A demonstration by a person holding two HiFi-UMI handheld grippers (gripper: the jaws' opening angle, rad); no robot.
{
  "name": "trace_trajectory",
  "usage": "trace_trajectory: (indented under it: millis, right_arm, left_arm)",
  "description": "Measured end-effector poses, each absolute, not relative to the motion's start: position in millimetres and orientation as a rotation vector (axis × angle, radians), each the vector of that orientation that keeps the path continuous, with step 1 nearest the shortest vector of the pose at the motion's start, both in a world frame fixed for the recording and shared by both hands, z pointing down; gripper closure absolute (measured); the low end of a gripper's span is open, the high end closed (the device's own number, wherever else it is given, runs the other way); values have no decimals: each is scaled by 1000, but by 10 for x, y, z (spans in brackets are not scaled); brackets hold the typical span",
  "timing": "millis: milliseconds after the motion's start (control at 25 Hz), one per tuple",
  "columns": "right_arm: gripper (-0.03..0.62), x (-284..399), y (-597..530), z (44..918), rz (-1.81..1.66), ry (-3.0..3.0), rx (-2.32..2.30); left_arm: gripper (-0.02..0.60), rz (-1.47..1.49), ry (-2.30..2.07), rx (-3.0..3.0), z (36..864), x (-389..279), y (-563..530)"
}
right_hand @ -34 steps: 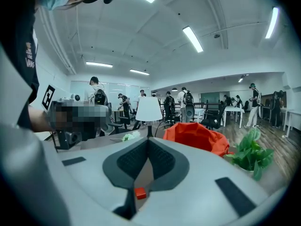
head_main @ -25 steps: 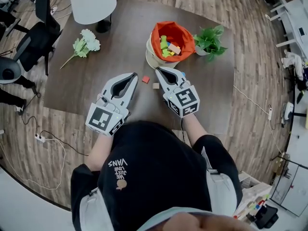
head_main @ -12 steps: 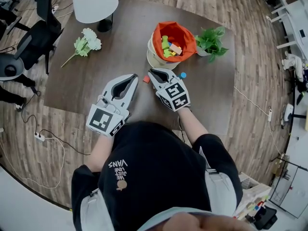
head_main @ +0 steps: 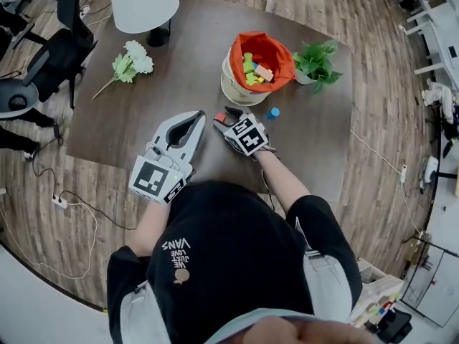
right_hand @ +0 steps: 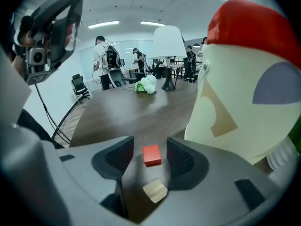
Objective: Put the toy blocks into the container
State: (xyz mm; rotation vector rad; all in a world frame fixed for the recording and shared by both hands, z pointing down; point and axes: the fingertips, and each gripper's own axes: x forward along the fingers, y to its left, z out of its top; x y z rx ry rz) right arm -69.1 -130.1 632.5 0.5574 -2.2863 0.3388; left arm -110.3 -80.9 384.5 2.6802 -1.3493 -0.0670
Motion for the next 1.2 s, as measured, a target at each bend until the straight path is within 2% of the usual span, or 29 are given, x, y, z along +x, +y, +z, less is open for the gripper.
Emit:
trace_trajectory:
  millis: [920,960,1040,1200]
  right_arm:
    - [385,-693,-1253,6884,315,-2133,428]
    - [389,-699,-1247,6883,313,-2136,421]
    - [439,-697,-1240,6871,299,-2140,417]
    - [442,-679,-1220,6841,268,-2146,414]
  left_arm:
    - [571,-55,-1354,2653,3935,-1154,-840]
    - [571,-57,-1357,2653,3934,-1161,-844]
    - [571,-57,-1357,2654,3931,-1162,-849]
    - [571,-50,-1344,2662,3926,-1130,-855]
